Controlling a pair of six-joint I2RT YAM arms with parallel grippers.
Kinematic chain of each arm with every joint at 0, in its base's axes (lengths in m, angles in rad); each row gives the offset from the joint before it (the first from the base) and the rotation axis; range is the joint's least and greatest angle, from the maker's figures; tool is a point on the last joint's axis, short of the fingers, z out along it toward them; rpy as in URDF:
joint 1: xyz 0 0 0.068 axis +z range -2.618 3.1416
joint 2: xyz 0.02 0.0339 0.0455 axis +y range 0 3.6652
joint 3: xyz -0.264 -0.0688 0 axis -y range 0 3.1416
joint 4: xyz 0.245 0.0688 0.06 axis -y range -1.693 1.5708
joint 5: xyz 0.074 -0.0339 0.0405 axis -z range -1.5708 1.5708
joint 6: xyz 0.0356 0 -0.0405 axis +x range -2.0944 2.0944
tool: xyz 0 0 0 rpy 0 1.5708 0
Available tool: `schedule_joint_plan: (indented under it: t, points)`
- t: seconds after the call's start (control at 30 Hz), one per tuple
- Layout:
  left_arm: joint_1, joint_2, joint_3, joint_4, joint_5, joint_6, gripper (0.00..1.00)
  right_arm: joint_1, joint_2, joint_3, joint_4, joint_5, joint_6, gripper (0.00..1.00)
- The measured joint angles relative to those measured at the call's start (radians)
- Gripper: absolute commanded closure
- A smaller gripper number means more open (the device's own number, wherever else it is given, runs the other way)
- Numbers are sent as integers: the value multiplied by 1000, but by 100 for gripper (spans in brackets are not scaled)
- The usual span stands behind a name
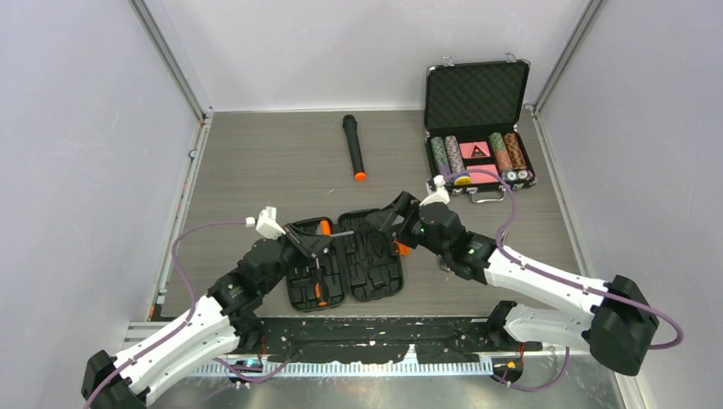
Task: Pack the tool kit
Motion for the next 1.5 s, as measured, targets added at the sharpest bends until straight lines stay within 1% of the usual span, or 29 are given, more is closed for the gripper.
schedule_joint_plan:
  t: [0.23,0.4,0.63,0.77,0.9,1.07,1.13,1.2,1.27,1.3,1.47,1.5]
  points:
    - [-3,48,0,64,14,81,100,-26,155,18,106,-170,214,17]
    - [-6,50,0,121,16,184,100,-33,236,58,112,-245,332,21]
    - [-15,50,0,187,28,359,100,-32,314,161,89,-301,435,24]
    - [-23,56,0,229,38,439,100,-27,332,220,64,-304,475,30]
    - [-35,56,0,264,35,493,100,-12,339,247,48,-300,519,33]
    - [-48,52,-9,307,2,526,100,14,348,257,8,-279,570,34]
    - [-51,47,-17,322,-19,537,100,28,348,257,-16,-257,593,36]
    - [-51,45,-21,334,-37,544,100,35,348,257,-32,-232,616,39]
    - [-53,45,-23,348,-48,547,100,40,348,257,-40,-211,639,45]
    - [-56,45,-23,355,-52,549,100,41,349,257,-40,-202,650,47]
    - [-66,50,-33,391,-65,560,100,40,372,257,-5,-168,701,57]
    - [-69,50,-36,393,-69,561,100,40,380,257,2,-163,707,58]
